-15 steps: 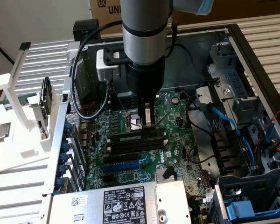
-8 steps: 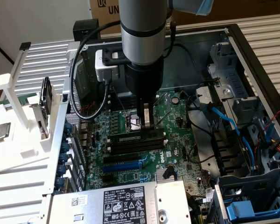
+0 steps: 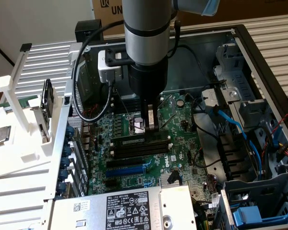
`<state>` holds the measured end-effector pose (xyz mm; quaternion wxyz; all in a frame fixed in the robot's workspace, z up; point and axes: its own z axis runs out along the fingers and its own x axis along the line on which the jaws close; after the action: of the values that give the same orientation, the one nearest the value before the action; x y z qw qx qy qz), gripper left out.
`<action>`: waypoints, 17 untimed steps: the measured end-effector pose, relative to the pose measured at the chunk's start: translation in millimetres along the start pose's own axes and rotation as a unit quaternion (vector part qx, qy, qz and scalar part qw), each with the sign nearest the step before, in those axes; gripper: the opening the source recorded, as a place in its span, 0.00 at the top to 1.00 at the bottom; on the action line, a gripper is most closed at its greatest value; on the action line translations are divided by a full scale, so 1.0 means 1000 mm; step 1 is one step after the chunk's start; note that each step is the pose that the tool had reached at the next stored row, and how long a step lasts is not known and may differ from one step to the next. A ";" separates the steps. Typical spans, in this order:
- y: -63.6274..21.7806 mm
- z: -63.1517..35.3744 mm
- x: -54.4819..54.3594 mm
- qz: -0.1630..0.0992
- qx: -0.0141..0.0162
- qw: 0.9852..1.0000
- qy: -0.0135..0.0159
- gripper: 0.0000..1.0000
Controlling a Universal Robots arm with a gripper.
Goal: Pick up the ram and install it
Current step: 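Press down the ram until it locks into place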
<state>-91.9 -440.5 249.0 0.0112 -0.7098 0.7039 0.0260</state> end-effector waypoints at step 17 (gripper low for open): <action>0.0003 0.0028 0.003 0.005 -0.001 1.000 0.000 0.88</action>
<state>-92.2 -443.2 246.1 0.0102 -0.7062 0.7074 0.0272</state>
